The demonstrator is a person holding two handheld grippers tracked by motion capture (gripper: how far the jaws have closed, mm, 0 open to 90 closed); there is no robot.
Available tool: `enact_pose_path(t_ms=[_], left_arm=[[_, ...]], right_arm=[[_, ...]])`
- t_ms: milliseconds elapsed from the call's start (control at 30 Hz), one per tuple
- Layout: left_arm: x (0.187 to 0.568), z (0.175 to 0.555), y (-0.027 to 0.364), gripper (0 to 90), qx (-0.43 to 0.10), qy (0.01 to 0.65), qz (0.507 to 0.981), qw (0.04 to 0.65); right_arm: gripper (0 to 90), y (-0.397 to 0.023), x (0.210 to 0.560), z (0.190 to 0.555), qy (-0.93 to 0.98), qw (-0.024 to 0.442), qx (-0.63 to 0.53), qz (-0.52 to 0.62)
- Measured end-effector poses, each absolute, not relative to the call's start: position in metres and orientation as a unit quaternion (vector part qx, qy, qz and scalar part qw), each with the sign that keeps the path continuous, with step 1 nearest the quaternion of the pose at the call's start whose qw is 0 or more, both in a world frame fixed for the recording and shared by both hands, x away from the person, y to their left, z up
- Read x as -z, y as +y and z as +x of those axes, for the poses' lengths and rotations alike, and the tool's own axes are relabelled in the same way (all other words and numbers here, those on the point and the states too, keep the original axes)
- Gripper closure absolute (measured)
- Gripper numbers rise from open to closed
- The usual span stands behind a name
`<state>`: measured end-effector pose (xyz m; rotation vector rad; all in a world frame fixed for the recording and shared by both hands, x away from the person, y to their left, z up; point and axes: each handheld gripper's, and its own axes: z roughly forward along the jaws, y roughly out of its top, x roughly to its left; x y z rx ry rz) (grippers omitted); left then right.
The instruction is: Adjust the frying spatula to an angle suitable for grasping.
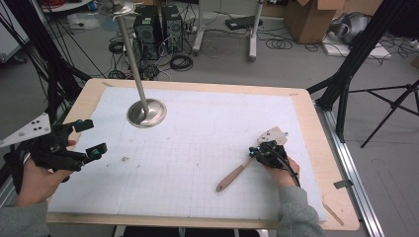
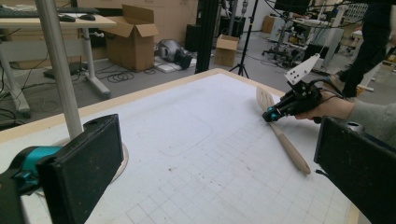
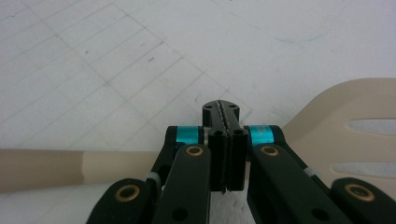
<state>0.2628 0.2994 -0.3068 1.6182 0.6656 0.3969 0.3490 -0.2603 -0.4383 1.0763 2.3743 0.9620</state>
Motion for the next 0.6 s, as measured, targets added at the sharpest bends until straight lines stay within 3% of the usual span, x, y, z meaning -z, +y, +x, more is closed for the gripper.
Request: enact_pose_path(t_ms=[600], left_arm=[[0.305, 0.276, 0.288, 1.8, -0.161, 0.278, 0.706, 0.631]], right_arm=[[90.0, -0.277, 0.439, 0.324, 0.829, 0.167, -0.353, 0.401]])
